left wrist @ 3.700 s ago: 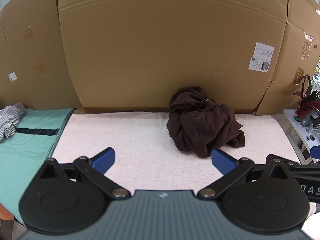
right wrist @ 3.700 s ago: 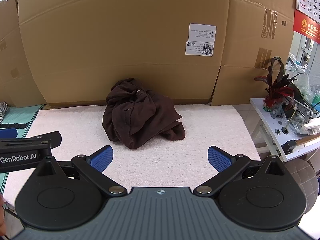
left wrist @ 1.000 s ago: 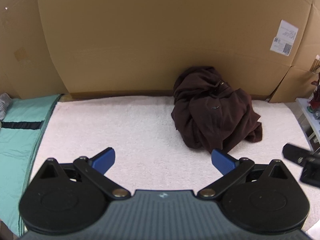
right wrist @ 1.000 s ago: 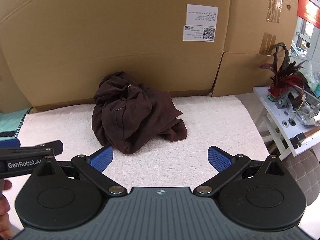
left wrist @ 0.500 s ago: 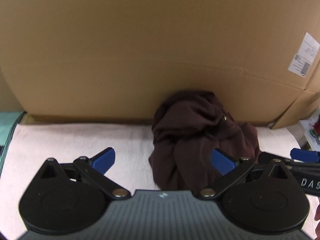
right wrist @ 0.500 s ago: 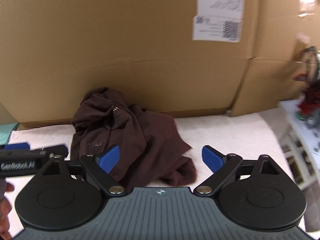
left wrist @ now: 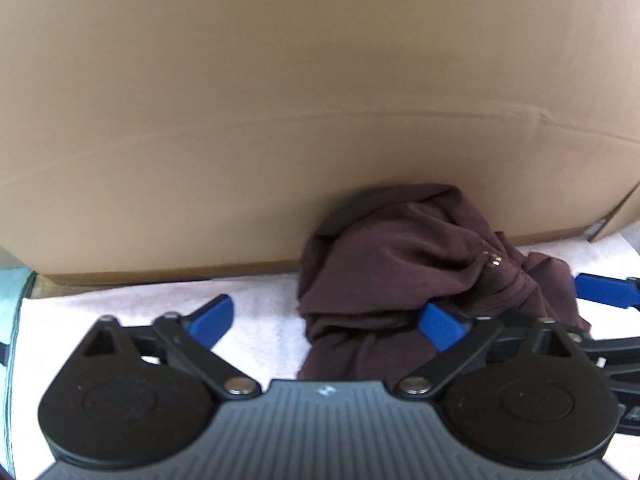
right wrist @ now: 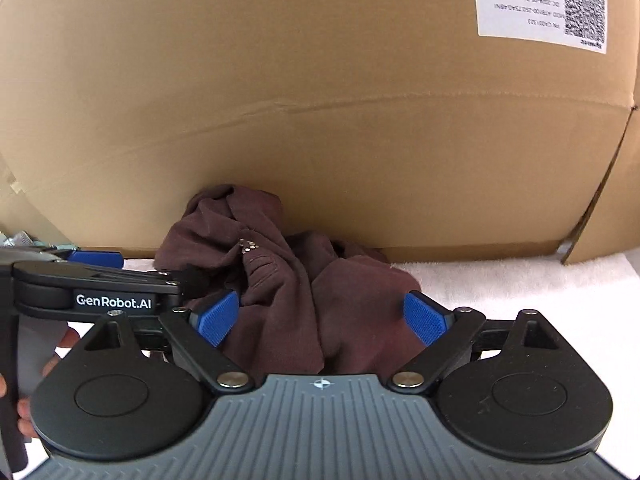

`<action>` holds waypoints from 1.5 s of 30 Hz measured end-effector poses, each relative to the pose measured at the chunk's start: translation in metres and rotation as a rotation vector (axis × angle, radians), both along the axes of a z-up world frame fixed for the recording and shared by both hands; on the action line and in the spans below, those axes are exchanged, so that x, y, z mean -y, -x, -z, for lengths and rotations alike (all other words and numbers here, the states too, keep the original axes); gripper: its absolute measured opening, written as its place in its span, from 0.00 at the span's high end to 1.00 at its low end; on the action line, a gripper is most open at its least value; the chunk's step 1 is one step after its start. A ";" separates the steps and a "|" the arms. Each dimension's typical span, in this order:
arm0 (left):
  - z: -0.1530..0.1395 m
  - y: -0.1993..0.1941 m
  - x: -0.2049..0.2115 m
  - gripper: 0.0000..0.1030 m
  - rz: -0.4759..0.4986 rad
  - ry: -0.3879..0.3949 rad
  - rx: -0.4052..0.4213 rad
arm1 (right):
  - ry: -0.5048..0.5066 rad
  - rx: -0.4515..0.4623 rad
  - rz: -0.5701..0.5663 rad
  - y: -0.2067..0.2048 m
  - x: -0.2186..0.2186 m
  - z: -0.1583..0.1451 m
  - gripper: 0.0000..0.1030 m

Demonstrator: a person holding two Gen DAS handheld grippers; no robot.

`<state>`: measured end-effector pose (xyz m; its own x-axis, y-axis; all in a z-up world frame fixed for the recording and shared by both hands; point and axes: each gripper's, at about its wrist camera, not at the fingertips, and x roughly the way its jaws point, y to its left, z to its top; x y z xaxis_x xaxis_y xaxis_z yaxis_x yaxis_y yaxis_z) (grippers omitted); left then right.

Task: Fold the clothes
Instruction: 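Grasp the brown hoodie with the left gripper while the right gripper grasps it too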

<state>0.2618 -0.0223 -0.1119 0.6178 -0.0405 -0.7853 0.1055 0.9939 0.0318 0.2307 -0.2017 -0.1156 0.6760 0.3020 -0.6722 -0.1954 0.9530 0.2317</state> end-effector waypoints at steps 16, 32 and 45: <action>-0.039 0.030 -0.017 0.94 0.022 0.178 0.018 | 0.080 0.092 -0.046 0.041 -0.014 -0.030 0.60; -0.097 0.099 -0.071 1.00 0.024 0.280 0.125 | -0.095 0.175 -0.158 0.127 -0.032 -0.110 0.89; -0.088 0.184 -0.153 1.00 0.057 0.307 0.050 | -0.090 -0.056 -0.319 0.249 -0.072 -0.108 0.94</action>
